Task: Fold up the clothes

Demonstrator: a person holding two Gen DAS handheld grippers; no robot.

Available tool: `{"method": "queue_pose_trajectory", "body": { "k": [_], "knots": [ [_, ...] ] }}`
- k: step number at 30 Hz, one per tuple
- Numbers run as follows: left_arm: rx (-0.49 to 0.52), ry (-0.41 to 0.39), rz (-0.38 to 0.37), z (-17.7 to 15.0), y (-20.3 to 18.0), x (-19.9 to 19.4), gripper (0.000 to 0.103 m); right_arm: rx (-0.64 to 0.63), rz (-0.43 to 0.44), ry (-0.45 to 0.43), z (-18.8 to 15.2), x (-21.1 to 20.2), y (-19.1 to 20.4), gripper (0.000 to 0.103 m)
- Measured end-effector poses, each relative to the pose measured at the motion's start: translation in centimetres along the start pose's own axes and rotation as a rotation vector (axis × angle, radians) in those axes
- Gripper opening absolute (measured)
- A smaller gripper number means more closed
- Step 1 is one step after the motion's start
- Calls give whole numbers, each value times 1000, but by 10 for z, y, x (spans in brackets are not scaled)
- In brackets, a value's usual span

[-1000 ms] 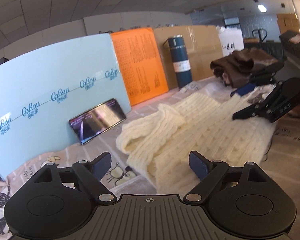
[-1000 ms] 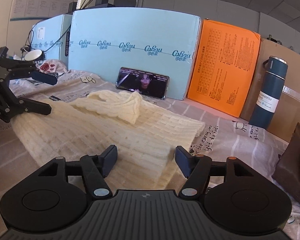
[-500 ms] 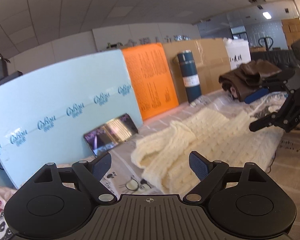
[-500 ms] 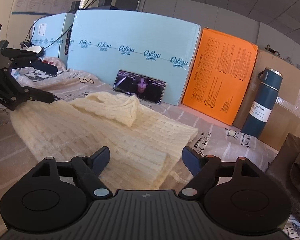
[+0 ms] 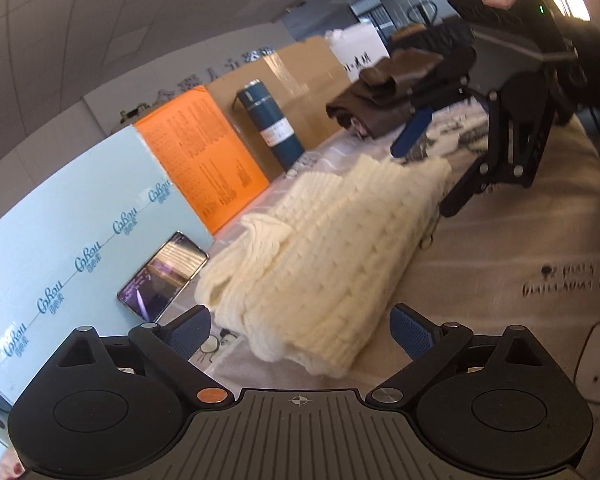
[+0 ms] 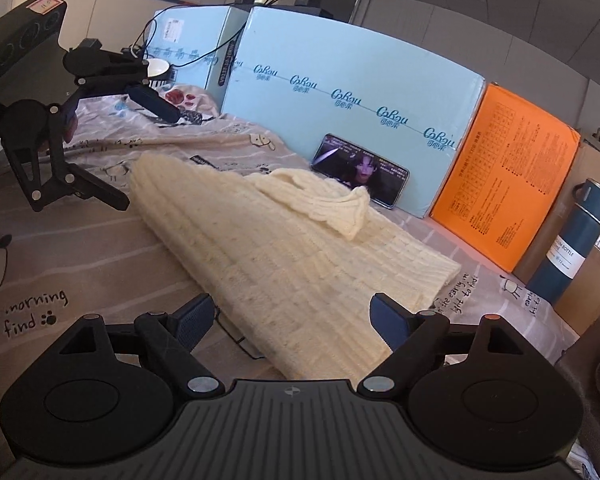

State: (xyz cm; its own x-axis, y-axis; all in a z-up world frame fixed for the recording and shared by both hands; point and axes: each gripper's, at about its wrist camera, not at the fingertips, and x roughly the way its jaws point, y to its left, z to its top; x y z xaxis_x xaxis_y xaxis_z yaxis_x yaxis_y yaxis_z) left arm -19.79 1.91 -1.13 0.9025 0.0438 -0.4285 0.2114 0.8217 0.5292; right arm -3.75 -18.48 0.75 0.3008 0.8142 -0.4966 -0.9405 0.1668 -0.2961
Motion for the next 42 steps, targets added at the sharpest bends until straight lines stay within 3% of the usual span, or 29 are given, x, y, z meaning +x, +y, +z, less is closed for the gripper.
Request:
{"method": "queue_pose_trajectory", "body": {
  "k": [9,11,13,16,18,20,30,34,36,42],
  "knots": [
    [52,26,35,-9,-4,10,97,-1,-20,67,-9,13,-3,82],
    [49,26,40,-9,-2,11,92,15,-19,70,-10,14,-6,81],
    [30,19,33,-8,2,11,91,31,-18,75,-10,15,-10,73],
    [6,-6,14,-6,9,11,74,79,21,68,-9,13,-19,60],
    [-25,-31,2,-5,16,9,61,112,42,51,-8,10,-24,54],
    [-62,-58,-2,-4,23,8,56,152,60,27,-5,7,-31,51],
    [-323,-173,24,-1,67,21,58,324,110,-110,10,5,-73,41],
    [-397,-173,46,1,81,34,56,385,115,-166,15,11,-89,29],
    [-438,-170,53,2,88,40,43,409,113,-191,18,16,-96,24],
    [-522,-174,97,6,108,56,37,490,95,-246,28,32,-121,20]
  ]
}}
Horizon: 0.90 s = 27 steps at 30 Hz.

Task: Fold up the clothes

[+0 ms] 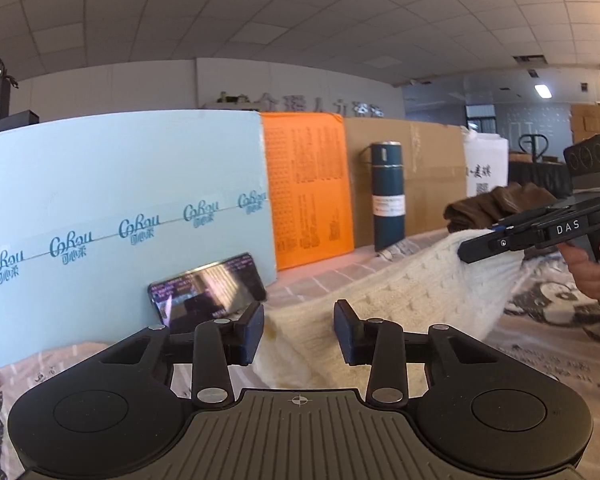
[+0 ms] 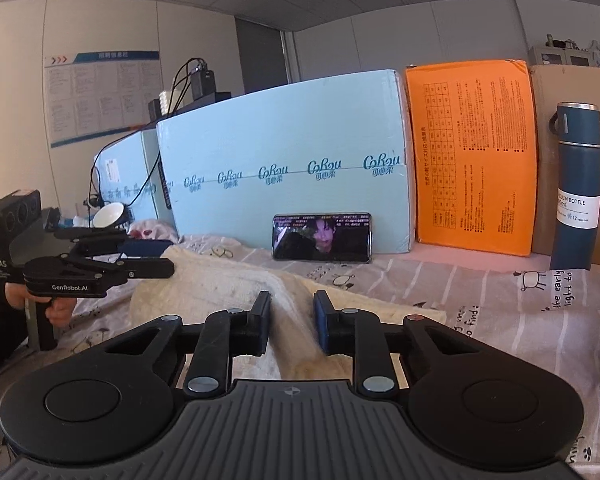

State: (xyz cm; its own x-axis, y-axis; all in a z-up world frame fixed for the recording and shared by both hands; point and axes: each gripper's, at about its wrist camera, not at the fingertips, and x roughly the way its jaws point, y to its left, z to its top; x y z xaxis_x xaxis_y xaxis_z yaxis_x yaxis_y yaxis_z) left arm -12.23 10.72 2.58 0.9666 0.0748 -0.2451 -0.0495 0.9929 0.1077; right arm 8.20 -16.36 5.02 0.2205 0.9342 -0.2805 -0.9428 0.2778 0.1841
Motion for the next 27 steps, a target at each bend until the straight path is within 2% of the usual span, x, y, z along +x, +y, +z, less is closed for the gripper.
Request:
{"method": "queue_pose_trajectory", "body": {
  "k": [5,7,11,17,18,20,21,24,25,27],
  "knots": [
    [-12,-18,88,7,6,23,40,76,-54,-6,12,25,-19,19],
    [-29,-30,111,8,8,27,51,95,-79,-1,14,36,-25,18],
    [-62,-34,67,6,7,28,67,129,-116,12,13,53,-36,18],
    [-60,80,128,-2,5,60,70,184,-181,24,7,70,-47,19],
    [-63,98,137,-4,4,66,70,196,-193,23,6,70,-48,22],
    [-66,130,157,-7,3,77,71,212,-223,23,4,68,-49,36],
    [-72,140,163,-8,4,80,72,217,-243,22,4,66,-49,52],
    [-92,169,180,-10,6,87,74,257,-232,25,3,58,-52,59],
    [-100,178,185,-10,7,90,75,263,-231,28,3,57,-52,66],
    [-119,197,189,-11,10,95,76,273,-230,38,1,54,-51,68]
  ]
}}
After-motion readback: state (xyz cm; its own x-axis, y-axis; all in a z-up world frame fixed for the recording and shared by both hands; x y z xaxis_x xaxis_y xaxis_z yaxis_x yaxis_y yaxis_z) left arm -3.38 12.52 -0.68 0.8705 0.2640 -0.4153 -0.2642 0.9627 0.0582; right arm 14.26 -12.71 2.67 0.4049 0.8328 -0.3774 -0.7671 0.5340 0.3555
